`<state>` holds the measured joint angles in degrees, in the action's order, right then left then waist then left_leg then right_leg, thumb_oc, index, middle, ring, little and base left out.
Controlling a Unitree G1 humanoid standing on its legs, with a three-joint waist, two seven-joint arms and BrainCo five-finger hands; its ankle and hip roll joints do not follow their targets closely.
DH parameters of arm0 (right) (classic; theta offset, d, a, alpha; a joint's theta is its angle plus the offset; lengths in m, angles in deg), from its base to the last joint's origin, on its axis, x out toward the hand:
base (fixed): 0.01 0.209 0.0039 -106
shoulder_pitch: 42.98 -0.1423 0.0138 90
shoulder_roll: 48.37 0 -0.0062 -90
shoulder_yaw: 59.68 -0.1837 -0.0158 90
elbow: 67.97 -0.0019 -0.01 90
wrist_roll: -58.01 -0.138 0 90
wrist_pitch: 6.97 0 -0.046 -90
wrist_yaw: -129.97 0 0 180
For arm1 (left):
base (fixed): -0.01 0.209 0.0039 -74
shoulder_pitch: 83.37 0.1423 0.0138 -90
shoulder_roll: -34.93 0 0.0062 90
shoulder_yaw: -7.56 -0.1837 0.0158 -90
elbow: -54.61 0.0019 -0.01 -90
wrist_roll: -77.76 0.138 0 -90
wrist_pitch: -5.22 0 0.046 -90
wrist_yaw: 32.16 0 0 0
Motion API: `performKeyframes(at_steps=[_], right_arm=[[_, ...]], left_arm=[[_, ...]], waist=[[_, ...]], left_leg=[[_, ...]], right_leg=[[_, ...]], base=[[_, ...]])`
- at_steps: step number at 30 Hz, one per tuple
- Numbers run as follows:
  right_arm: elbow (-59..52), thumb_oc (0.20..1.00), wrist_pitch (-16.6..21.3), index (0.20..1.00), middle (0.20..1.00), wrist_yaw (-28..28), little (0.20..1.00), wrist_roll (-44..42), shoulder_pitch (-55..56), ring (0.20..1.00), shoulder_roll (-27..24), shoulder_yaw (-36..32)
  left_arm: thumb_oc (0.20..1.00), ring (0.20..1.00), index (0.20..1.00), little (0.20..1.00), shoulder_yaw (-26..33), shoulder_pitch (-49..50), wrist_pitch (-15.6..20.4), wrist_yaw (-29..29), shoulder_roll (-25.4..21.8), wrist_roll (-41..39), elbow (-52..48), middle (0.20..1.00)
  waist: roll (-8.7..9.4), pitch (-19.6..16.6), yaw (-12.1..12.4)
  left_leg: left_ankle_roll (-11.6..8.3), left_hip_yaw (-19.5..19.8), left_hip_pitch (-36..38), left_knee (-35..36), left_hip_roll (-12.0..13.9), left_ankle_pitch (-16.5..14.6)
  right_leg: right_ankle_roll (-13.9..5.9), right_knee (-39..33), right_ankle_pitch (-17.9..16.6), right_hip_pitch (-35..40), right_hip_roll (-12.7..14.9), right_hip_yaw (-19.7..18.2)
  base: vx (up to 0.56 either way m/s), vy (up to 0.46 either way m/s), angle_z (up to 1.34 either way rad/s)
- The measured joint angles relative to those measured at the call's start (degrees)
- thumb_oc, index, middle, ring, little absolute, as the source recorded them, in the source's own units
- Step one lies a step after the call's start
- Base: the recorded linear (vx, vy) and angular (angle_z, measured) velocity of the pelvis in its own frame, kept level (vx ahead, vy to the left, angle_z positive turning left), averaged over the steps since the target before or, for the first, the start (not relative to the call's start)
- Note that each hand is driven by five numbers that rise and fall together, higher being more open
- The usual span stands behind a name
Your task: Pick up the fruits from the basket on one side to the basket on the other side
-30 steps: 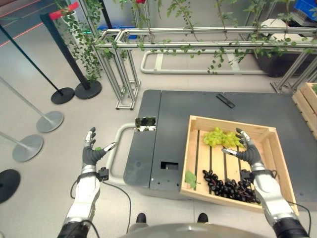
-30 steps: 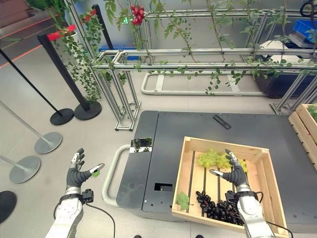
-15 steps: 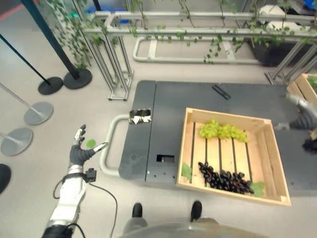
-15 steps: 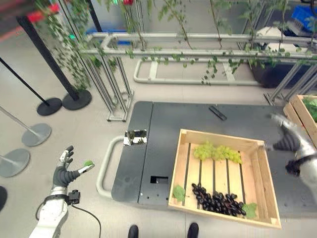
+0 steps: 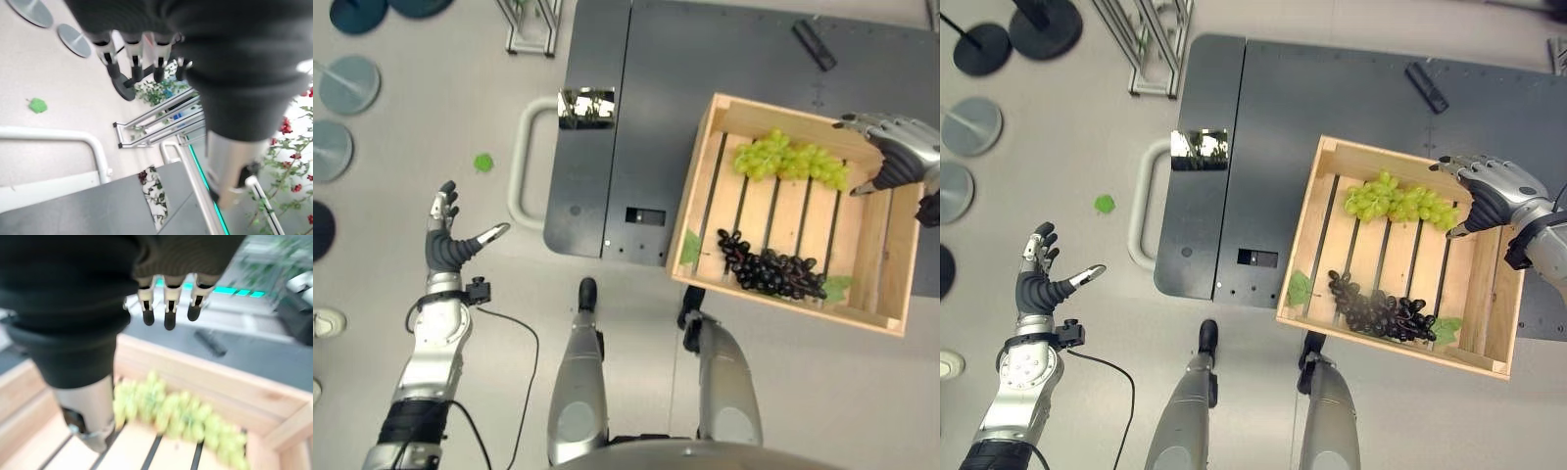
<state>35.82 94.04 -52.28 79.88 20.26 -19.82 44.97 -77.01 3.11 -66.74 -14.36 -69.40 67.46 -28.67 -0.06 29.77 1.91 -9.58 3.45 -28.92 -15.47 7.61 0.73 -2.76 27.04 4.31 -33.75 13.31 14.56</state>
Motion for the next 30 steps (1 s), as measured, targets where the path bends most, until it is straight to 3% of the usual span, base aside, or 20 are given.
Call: performKeyframes(at_steps=[4, 10, 20, 25, 30], right_arm=[[0.4, 1.000, -0.1, 1.000, 1.000, 0.2, 1.000, 0.1, -3.9, 1.000, 1.3, 4.2], [0.4, 1.000, -1.2, 1.000, 1.000, 1.4, 1.000, 1.2, -8.0, 1.000, 3.2, 4.4], [1.5, 1.000, -2.7, 1.000, 1.000, 4.2, 1.000, 1.2, -9.4, 1.000, 5.8, 4.2], [5.8, 1.000, -3.1, 1.000, 1.000, 6.0, 1.000, 1.3, -10.4, 1.000, 8.5, 4.2], [17.9, 1.000, -6.3, 1.000, 1.000, 9.9, 1.000, 1.0, -16.9, 1.000, 14.6, 4.3]], left_arm=[[1.000, 1.000, 1.000, 1.000, 0.0, -2.3, 0.0, 0.9, -0.4, 0.0, -1.3, 1.000], [1.000, 1.000, 1.000, 1.000, -0.1, -3.0, 0.1, 2.5, -0.1, -0.6, -3.1, 1.000], [1.000, 1.000, 1.000, 1.000, 0.0, -3.5, 0.1, 3.7, -0.2, -0.6, -5.9, 1.000], [1.000, 1.000, 1.000, 1.000, 0.0, -3.8, 0.1, 3.8, -0.2, -0.6, -5.9, 1.000], [1.000, 1.000, 1.000, 1.000, -0.9, -4.5, 0.2, 4.4, -0.1, -1.9, -5.6, 1.000]], waist=[[0.04, 1.0, 1.0], [0.00, 1.0, 0.8], [-0.03, 1.0, 0.8], [-0.03, 1.0, 1.4], [-0.03, 1.0, 2.0]], left_leg=[[-0.08, 1.5, -4.1, -2.4, 0.0, 0.0], [-0.12, 2.9, -9.9, -4.3, -0.2, 0.0], [-0.48, 3.2, -13.3, -4.8, -0.9, 0.1], [-0.47, 3.1, -13.4, -4.6, -1.5, 0.1], [-0.37, 3.1, -14.0, -4.7, -1.6, 0.1]], right_leg=[[1.06, 4.0, 1.3, -4.0, 0.2, 0.4], [1.51, 7.3, 2.8, -10.0, 0.8, 0.5], [1.89, 8.2, 3.1, -12.9, 1.4, 0.8], [1.56, 8.2, 3.3, -13.0, 2.1, 0.7], [1.28, 7.9, 3.0, -13.8, 2.1, 0.2]], base=[[-0.03, -0.047, 0.11], [0.00, -0.033, 0.08], [0.02, -0.006, 0.03], [0.01, 0.008, 0.03], [0.00, 0.000, 0.00]])
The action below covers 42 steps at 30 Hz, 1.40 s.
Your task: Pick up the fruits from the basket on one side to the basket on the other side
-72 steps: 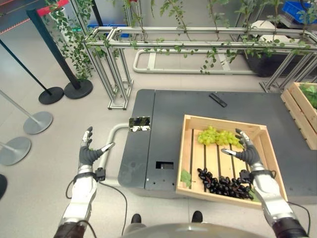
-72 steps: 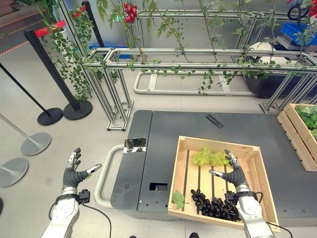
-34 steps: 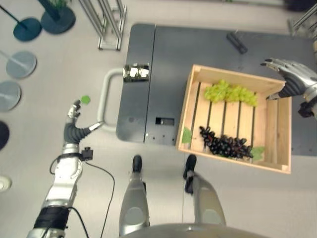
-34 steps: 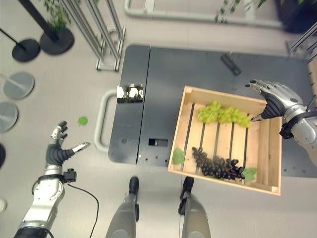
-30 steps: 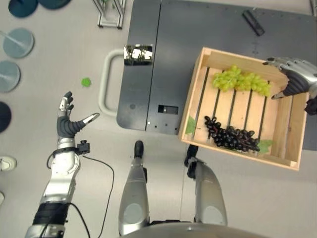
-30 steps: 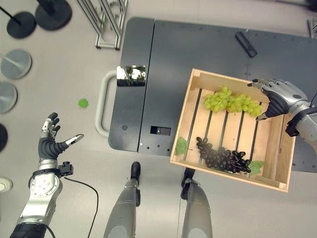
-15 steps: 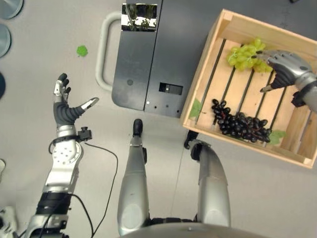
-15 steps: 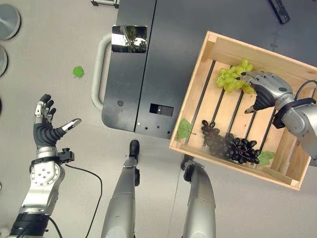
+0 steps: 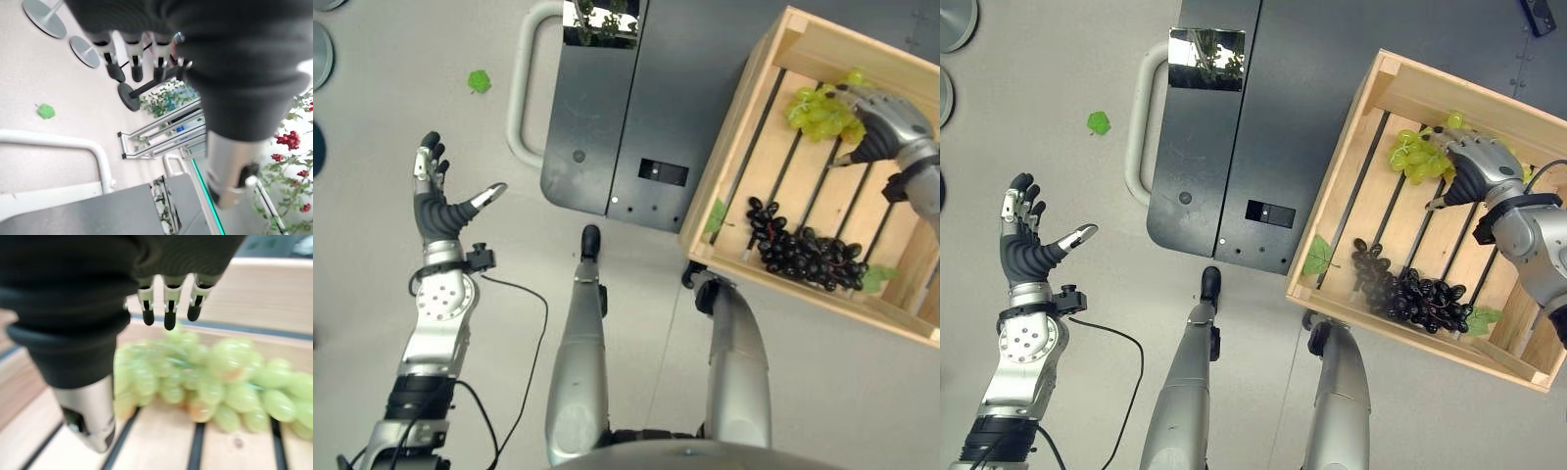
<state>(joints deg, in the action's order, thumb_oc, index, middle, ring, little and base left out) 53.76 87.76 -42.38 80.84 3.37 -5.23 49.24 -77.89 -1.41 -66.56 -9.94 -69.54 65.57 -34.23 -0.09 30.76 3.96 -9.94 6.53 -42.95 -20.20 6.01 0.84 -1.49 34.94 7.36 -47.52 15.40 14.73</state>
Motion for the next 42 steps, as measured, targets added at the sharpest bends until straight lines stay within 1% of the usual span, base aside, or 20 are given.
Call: performKeyframes(at_steps=[2, 8, 12, 17, 20, 22, 25, 31, 36, 37, 42], right_arm=[[1.9, 1.000, -0.4, 1.000, 1.000, 1.7, 1.000, -1.4, -2.1, 1.000, 1.6, 0.0], [5.4, 1.000, -0.7, 1.000, 1.000, 4.8, 1.000, -1.8, -5.9, 1.000, 1.9, 0.3], [7.5, 1.000, -1.1, 1.000, 1.000, 5.7, 1.000, -2.0, -6.6, 1.000, 2.1, 1.3], [13.5, 1.000, -1.4, 1.000, 1.000, 6.6, 1.000, -4.2, -8.4, 1.000, 4.1, 2.0], [19.7, 1.000, -2.9, 1.000, 1.000, 6.5, 1.000, -5.7, -11.0, 1.000, 4.5, 4.0], [20.2, 1.000, -3.2, 1.000, 1.000, 6.5, 1.000, -6.3, -11.4, 1.000, 4.5, 4.3], [22.5, 1.000, -3.7, 1.000, 1.000, 4.7, 1.000, -6.8, -13.8, 1.000, 4.5, 6.9], [23.8, 1.000, -4.1, 1.000, 1.000, 1.5, 1.000, -9.0, -16.2, 1.000, 4.5, 9.0], [25.2, 1.000, -4.2, 1.000, 1.000, 0.3, 1.000, -9.0, -18.0, 1.000, 4.9, 11.7], [25.7, 1.000, -4.4, 1.000, 1.000, 0.3, 1.000, -8.9, -18.6, 1.000, 5.2, 13.2], [25.7, 1.000, -5.2, 1.000, 1.000, 0.1, 1.000, -8.7, -19.2, 1.000, 6.4, 13.7]], left_arm=[[1.000, 1.000, 1.000, 1.000, -0.4, 0.0, 0.0, 0.4, 0.1, -0.6, 0.0, 1.000], [1.000, 1.000, 1.000, 1.000, -1.2, -0.4, 0.1, 0.5, 0.2, -1.0, 0.0, 1.000], [1.000, 1.000, 1.000, 1.000, -1.2, -0.4, 0.1, 1.0, 0.2, -1.1, 0.0, 1.000], [1.000, 1.000, 1.000, 1.000, -1.3, -0.7, 0.2, 1.6, 0.4, -3.2, 0.0, 1.000], [1.000, 1.000, 1.000, 1.000, -1.3, -0.8, 0.2, 1.6, 0.4, -3.4, 0.0, 1.000], [1.000, 1.000, 1.000, 1.000, -1.3, -0.8, 0.2, 1.6, 0.4, -3.7, 0.0, 1.000], [1.000, 1.000, 1.000, 1.000, -1.7, -1.0, 0.2, 1.6, 0.5, -4.0, 0.0, 1.000], [1.000, 1.000, 1.000, 1.000, -1.8, -1.2, 0.1, 1.6, 0.6, -4.4, 0.0, 1.000], [1.000, 1.000, 1.000, 1.000, -1.8, -1.2, 0.1, 1.6, 0.6, -4.5, 0.1, 1.000], [1.000, 1.000, 1.000, 1.000, -1.9, -1.2, 0.1, 1.6, 0.6, -4.5, 0.1, 1.000], [1.000, 1.000, 1.000, 1.000, -2.9, -1.4, 0.1, 1.5, 0.7, -4.8, 0.2, 1.000]], waist=[[0.00, 0.0, 0.0], [-0.01, 0.0, 0.2], [-0.01, 0.0, 0.3], [-0.03, 0.0, 0.6], [-0.06, 0.0, 1.3], [-0.06, 0.0, 1.3], [-0.07, 0.0, 1.3], [-0.07, 0.0, 1.3], [-0.07, 0.0, 1.3], [-0.07, 0.0, 1.3], [-0.07, 0.0, 1.1]], left_leg=[[-0.03, 0.0, 0.0, 0.1, -0.1, 0.0], [-0.08, 0.0, -0.6, 0.0, -0.3, 0.0], [-0.08, 0.0, -0.7, -0.1, -0.3, 0.0], [0.00, 0.0, -0.7, -0.3, -0.4, 0.1], [0.04, 0.1, -0.8, -0.3, -0.3, 0.1], [0.03, 0.1, -1.0, -0.3, -0.3, 0.1], [0.02, 0.1, -1.3, -0.2, -0.4, 0.1], [0.01, 0.1, -1.8, -0.2, -0.4, 0.1], [0.01, 0.1, -1.8, -0.4, -0.4, 0.1], [0.02, 0.1, -1.8, -0.4, -0.4, 0.2], [0.05, 0.1, -1.8, -0.4, -0.3, 0.2]], right_leg=[[-0.02, -0.1, 0.0, -0.1, -0.1, 0.0], [-0.05, 0.0, -0.1, -0.6, 0.0, -0.1], [-0.23, -0.1, -0.2, -0.5, 0.1, -0.2], [-0.22, -0.1, -0.4, -0.4, 0.1, -0.2], [-0.18, -0.2, -0.4, -0.6, 0.0, -0.2], [-0.18, -0.2, -0.4, -0.7, 0.0, -0.2], [-0.20, -0.1, -0.4, -0.9, 0.0, -0.2], [-0.24, -0.3, -0.4, -1.4, 0.0, -0.2], [-0.22, 0.0, -0.4, -1.4, 0.0, -0.2], [-0.18, 0.0, -0.4, -1.4, 0.0, -0.2], [-0.15, 0.0, -0.5, -1.4, -0.1, -0.3]], base=[[0.00, 0.000, 0.00], [0.00, 0.000, 0.00], [0.00, 0.005, 0.01], [0.00, 0.000, 0.00], [0.00, 0.000, 0.00], [0.00, 0.000, 0.00], [0.00, 0.000, 0.00], [0.00, 0.000, 0.00], [0.00, 0.000, 0.00], [0.00, 0.000, 0.00], [0.00, 0.000, 0.00]])
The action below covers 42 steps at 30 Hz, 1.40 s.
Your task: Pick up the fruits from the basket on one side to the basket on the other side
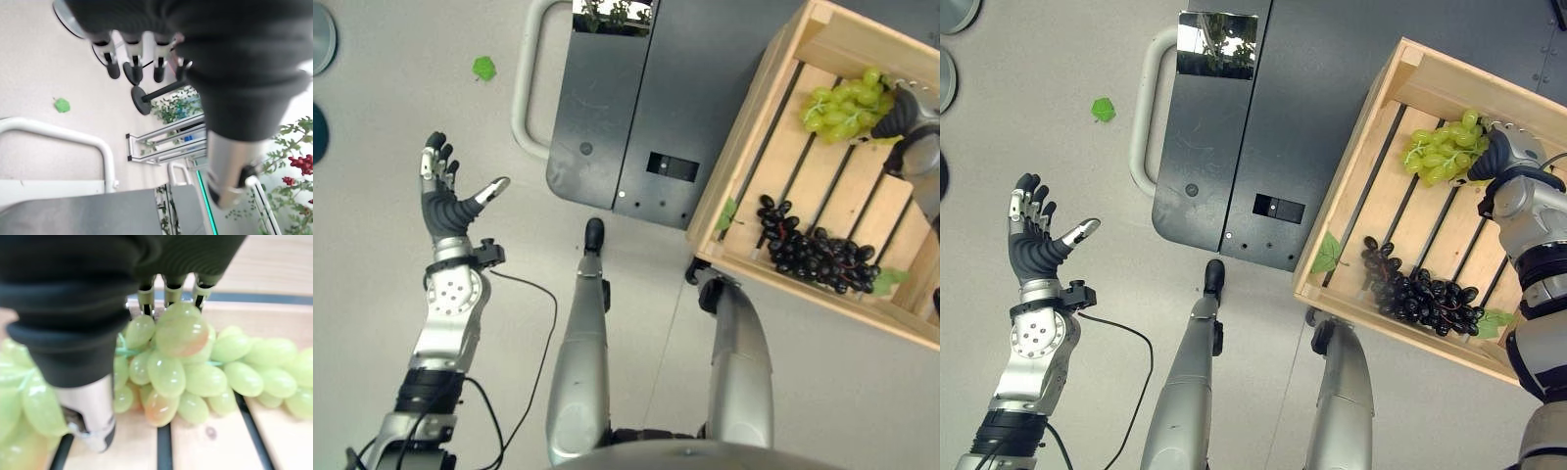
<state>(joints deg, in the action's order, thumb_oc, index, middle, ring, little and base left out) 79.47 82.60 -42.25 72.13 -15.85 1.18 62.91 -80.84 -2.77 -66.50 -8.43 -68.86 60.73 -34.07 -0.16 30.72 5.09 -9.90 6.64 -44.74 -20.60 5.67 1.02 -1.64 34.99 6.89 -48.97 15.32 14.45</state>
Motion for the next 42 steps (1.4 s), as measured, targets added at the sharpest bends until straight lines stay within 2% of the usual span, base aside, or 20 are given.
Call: performKeyframes(at_steps=[6, 7, 8, 11, 15, 23, 26, 29, 32, 35, 37, 42], right_arm=[[0.4, 1.000, -0.1, 1.000, 1.000, -1.0, 1.000, 0.0, -0.6, 1.000, 2.8, 0.2], [0.6, 0.733, -0.4, 0.733, 0.733, -1.1, 0.733, 0.2, -1.3, 0.733, 3.1, 1.6], [0.9, 0.200, -0.5, 0.200, 0.200, -1.5, 0.200, 0.6, -2.0, 0.200, 3.2, 3.0], [2.5, 0.200, -1.2, 0.200, 0.200, -4.2, 0.200, 2.7, -5.2, 0.200, 3.7, 6.6], [2.5, 0.200, -1.3, 0.200, 0.200, -6.1, 0.200, 3.8, -6.0, 0.200, 3.8, 6.7], [2.4, 0.200, -2.2, 0.200, 0.200, -6.4, 0.200, 4.3, -6.1, 0.200, 4.2, 6.4], [1.5, 0.200, -2.5, 0.200, 0.200, -7.2, 0.200, 2.4, -5.5, 0.200, 4.2, 4.5], [-5.3, 0.200, -2.1, 0.200, 0.200, -8.8, 0.200, -7.0, -1.7, 0.200, 4.4, -0.2], [-17.0, 0.200, -0.1, 0.200, 0.200, -11.6, 0.200, -25.7, 8.4, 0.200, 5.5, -7.4], [-22.8, 0.200, 0.3, 0.200, 0.200, -15.9, 0.200, -41.7, 16.8, 0.200, 5.4, -7.7], [-25.6, 0.200, 0.4, 0.200, 0.200, -17.8, 0.200, -48.8, 20.4, 0.200, 6.9, -7.7], [-27.9, 0.200, 0.4, 0.200, 0.200, -18.3, 0.200, -58.8, 25.8, 0.200, 10.7, -9.6]], left_arm=[[1.000, 1.000, 1.000, 1.000, -0.5, -0.5, 0.0, -0.1, 0.1, 0.0, 0.1, 1.000], [1.000, 1.000, 1.000, 1.000, -0.5, -0.6, 0.0, -0.1, 0.1, 0.0, 0.1, 1.000], [1.000, 1.000, 1.000, 1.000, -0.5, -0.8, -0.1, -0.2, 0.1, 0.0, 0.2, 1.000], [1.000, 1.000, 1.000, 1.000, -0.6, -1.1, -0.1, -0.7, 0.1, 0.0, 0.2, 1.000], [1.000, 1.000, 1.000, 1.000, -0.6, -1.1, -0.1, -1.3, 0.1, 0.0, 0.3, 1.000], [1.000, 1.000, 1.000, 1.000, -0.6, -1.2, -0.2, -1.4, 0.1, 0.0, 0.3, 1.000], [1.000, 1.000, 1.000, 1.000, -0.6, -1.5, -0.4, -1.5, 0.2, 0.0, 0.3, 1.000], [1.000, 1.000, 1.000, 1.000, -0.6, -2.1, -0.5, -1.9, 0.5, -0.1, 0.3, 1.000], [1.000, 1.000, 1.000, 1.000, -0.7, -2.5, -0.3, -3.7, 0.6, -0.8, 0.2, 1.000], [1.000, 1.000, 1.000, 1.000, -0.8, -2.5, -0.3, -5.1, 0.5, -2.0, 0.6, 1.000], [1.000, 1.000, 1.000, 1.000, -0.8, -2.5, -0.3, -5.8, 0.4, -2.0, 1.9, 1.000], [1.000, 1.000, 1.000, 1.000, -1.4, -2.2, -0.2, -6.6, 0.3, -2.1, 4.1, 1.000]], waist=[[0.00, 0.0, 0.0], [0.00, 0.0, 0.0], [-0.01, 0.0, 0.0], [-0.04, 0.0, 0.0], [-0.04, 0.0, 0.2], [-0.05, 0.0, 0.2], [-0.05, 0.0, 0.2], [-0.06, 0.0, 0.1], [-0.07, 0.0, 0.4], [-0.08, 0.0, 0.2], [-0.08, 0.0, 0.2], [-0.08, 0.0, 0.3]], left_leg=[[0.00, 0.0, 0.0, 0.1, 0.0, 0.0], [0.00, 0.0, 0.0, 0.1, -0.1, 0.0], [0.00, 0.0, 0.0, 0.1, -0.1, 0.0], [-0.01, 0.0, 0.0, 0.0, 0.0, 0.0], [-0.08, 0.0, 0.0, 0.0, -0.1, 0.1], [-0.16, 0.1, 0.0, 0.0, -0.1, 0.2], [-0.16, 0.2, 0.0, 0.0, -0.1, 0.2], [-0.16, 0.2, 0.0, 0.0, 0.0, 0.2], [-0.35, 0.6, 0.0, 0.1, 0.0, 0.3], [-0.50, 1.2, 0.7, 0.2, -0.1, 0.3], [-0.53, 1.2, 2.3, 0.7, -0.2, 0.5], [-0.12, 1.5, 9.1, 6.0, 0.2, 2.5]], right_leg=[[0.01, 0.0, 0.0, -0.2, 0.0, -0.1], [0.00, 0.1, 0.0, -0.2, 0.0, -0.1], [0.00, 0.1, 0.0, -0.2, 0.0, -0.1], [0.02, 0.2, 0.0, -0.2, 0.0, -0.2], [0.04, 0.4, 0.0, -0.2, 0.1, -0.2], [0.07, 0.5, 0.0, -0.2, 0.0, -0.2], [0.09, 0.5, 0.1, -0.2, 0.0, -0.2], [0.13, 0.6, 0.1, -0.2, 0.0, -0.1], [0.20, 0.8, 0.2, -0.1, -0.1, -0.1], [0.06, 0.6, 0.3, 1.1, -0.1, 0.1], [-0.06, 0.5, 0.4, 2.6, -0.1, 0.1], [-0.18, -1.8, 0.5, 8.5, -0.5, 0.7]], base=[[0.00, 0.000, 0.00], [0.00, 0.000, 0.00], [0.00, 0.000, 0.00], [0.00, 0.000, 0.00], [0.00, 0.000, 0.00], [0.00, 0.000, 0.00], [0.00, 0.000, 0.00], [0.00, 0.000, 0.00], [-0.01, -0.008, 0.03], [-0.01, -0.003, 0.07], [-0.01, -0.002, 0.02], [0.02, 0.010, 0.10]])
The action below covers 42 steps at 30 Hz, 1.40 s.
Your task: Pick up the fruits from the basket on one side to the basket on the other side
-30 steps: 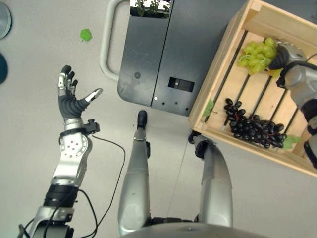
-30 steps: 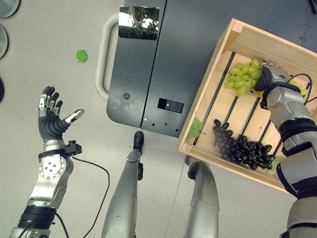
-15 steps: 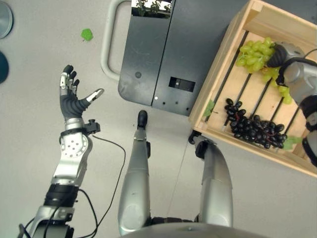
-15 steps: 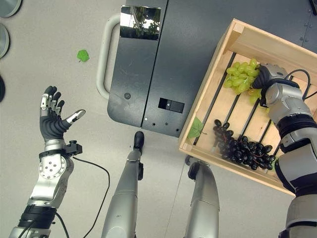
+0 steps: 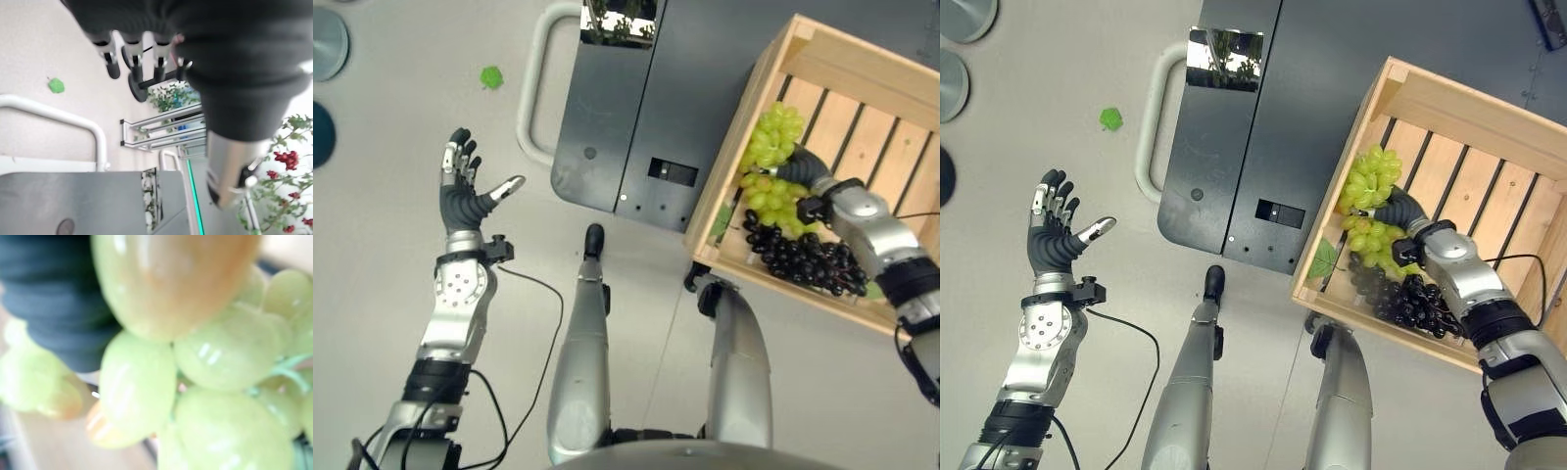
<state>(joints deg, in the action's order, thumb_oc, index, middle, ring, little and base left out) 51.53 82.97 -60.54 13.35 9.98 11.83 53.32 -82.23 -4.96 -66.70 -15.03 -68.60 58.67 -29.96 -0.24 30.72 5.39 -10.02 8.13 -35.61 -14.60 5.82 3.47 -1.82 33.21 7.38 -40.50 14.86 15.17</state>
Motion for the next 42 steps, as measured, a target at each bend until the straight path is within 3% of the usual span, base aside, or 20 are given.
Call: performKeyframes(at_steps=[4, 8, 11, 15, 18, 22, 26, 29, 33, 35, 42], right_arm=[[-0.7, 0.200, 0.0, 0.200, 0.200, 0.8, 0.200, -5.5, 4.5, 0.200, 4.2, -1.4], [-8.3, 0.200, 0.1, 0.200, 0.200, 0.8, 0.200, -6.8, 7.4, 0.200, 3.5, -4.4], [-18.3, 0.200, 3.3, 0.200, 0.200, -0.7, 0.200, -10.0, 6.6, 0.200, 3.3, -8.1], [-22.9, 0.200, 4.6, 0.200, 0.200, -1.8, 0.200, -10.6, 5.2, 0.200, 2.5, -9.4], [-24.8, 0.200, 4.3, 0.200, 0.200, -2.4, 0.200, -10.6, 5.2, 0.200, 2.5, -9.3], [-25.0, 0.200, 3.5, 0.200, 0.200, -2.9, 0.200, -10.6, 6.8, 0.200, 2.1, -9.3], [-24.9, 0.200, 3.0, 0.200, 0.200, -3.5, 0.200, -10.5, 8.6, 0.200, -1.5, -9.4], [-24.9, 0.200, 3.0, 0.200, 0.200, -4.3, 0.200, -10.5, 11.1, 0.200, -3.9, -10.4], [-24.9, 0.200, 1.8, 0.200, 0.200, -5.8, 0.200, -10.4, 15.0, 0.200, -4.8, -10.3], [-24.9, 0.200, 1.0, 0.200, 0.200, -6.1, 0.200, -10.0, 16.1, 0.200, -4.9, -10.2], [-24.9, 0.200, 0.6, 0.200, 0.200, -6.5, 0.200, -9.7, 15.8, 0.200, -4.7, -6.1]], left_arm=[[1.000, 1.000, 1.000, 1.000, -0.3, 2.1, -0.1, -1.5, 0.1, -0.3, 0.9, 1.000], [1.000, 1.000, 1.000, 1.000, 0.0, 3.2, -0.3, -3.3, 0.1, -0.9, 0.8, 1.000], [1.000, 1.000, 1.000, 1.000, 0.2, 4.5, -0.8, -7.2, -0.7, -4.3, -1.0, 1.000], [1.000, 1.000, 1.000, 1.000, 0.6, 4.9, -1.4, -11.4, -3.4, -7.9, -5.2, 1.000], [1.000, 1.000, 1.000, 1.000, 1.5, 5.8, -2.0, -14.4, -4.3, -12.0, -7.9, 1.000], [1.000, 1.000, 1.000, 1.000, 1.6, 8.4, -2.8, -16.2, -4.2, -13.8, -8.4, 1.000], [1.000, 1.000, 1.000, 1.000, 1.5, 11.8, -3.9, -18.5, -5.0, -14.3, -9.0, 1.000], [1.000, 1.000, 1.000, 1.000, 1.2, 15.2, -5.8, -21.2, -9.4, -14.8, -11.1, 1.000], [1.000, 1.000, 1.000, 1.000, 0.3, 15.6, -8.2, -25.4, -19.5, -16.6, -13.6, 1.000], [1.000, 1.000, 1.000, 1.000, -0.5, 14.6, -8.9, -26.7, -22.0, -16.9, -15.2, 1.000], [1.000, 1.000, 1.000, 1.000, -14.1, 5.7, -12.2, -30.0, -30.7, -23.9, -17.7, 1.000]], waist=[[-0.14, 0.0, -0.2], [-0.66, 0.0, -0.4], [-1.66, -0.4, -0.2], [-1.99, -1.2, -0.1], [-2.29, -3.8, 0.3], [-2.29, -10.9, -0.1], [-1.96, -16.2, -1.3], [-1.62, -19.5, -1.7], [-1.33, -21.0, -1.7], [-1.40, -21.4, -2.1], [-0.65, -22.6, -2.4]], left_leg=[[0.22, -0.1, 8.7, 4.3, 0.6, 0.8], [0.15, -0.1, 14.2, 6.6, 0.7, 1.0], [-0.03, -0.1, 18.1, 8.0, 0.7, 1.3], [0.25, -0.3, 22.0, 9.1, 0.6, 1.1], [1.08, -1.7, 25.9, 10.3, 0.7, 0.5], [1.72, -3.3, 28.2, 12.4, 1.0, 0.2], [2.14, -4.5, 32.4, 15.0, 1.0, -0.1], [2.21, -4.8, 34.2, 16.3, 1.2, -0.2], [2.19, -5.0, 35.1, 16.9, 1.4, -0.2], [2.19, -5.1, 35.7, 17.1, 1.4, -0.2], [2.20, -5.7, 36.3, 17.1, 1.0, -0.2]], right_leg=[[-0.79, -3.2, 0.1, 8.3, -0.7, 0.9], [-1.17, -5.3, 0.0, 14.2, -0.9, 1.7], [-1.75, -7.0, -0.2, 18.7, -0.9, 2.5], [-2.47, -9.5, -0.2, 23.4, -0.8, 2.6], [-3.62, -13.5, -1.5, 28.1, -1.5, 2.3], [-4.50, -19.2, -4.0, 31.2, -2.5, 1.4], [-5.36, -25.2, -5.9, 36.4, -3.4, 1.2], [-5.50, -29.3, -7.5, 39.2, -4.2, 1.3], [-5.36, -31.6, -8.4, 40.8, -4.9, 1.3], [-5.49, -32.5, -8.9, 41.6, -5.0, 1.3], [-5.58, -33.3, -9.4, 42.4, -4.9, 0.9]], base=[[0.06, 0.023, 0.02], [0.11, 0.033, 0.05], [0.12, 0.052, 0.08], [0.11, 0.050, 0.09], [0.13, 0.036, -0.04], [0.13, 0.041, -0.22], [0.09, 0.022, -0.09], [0.06, 0.008, -0.05], [0.05, 0.001, -0.03], [0.02, 0.000, -0.01], [0.01, 0.002, -0.02]])
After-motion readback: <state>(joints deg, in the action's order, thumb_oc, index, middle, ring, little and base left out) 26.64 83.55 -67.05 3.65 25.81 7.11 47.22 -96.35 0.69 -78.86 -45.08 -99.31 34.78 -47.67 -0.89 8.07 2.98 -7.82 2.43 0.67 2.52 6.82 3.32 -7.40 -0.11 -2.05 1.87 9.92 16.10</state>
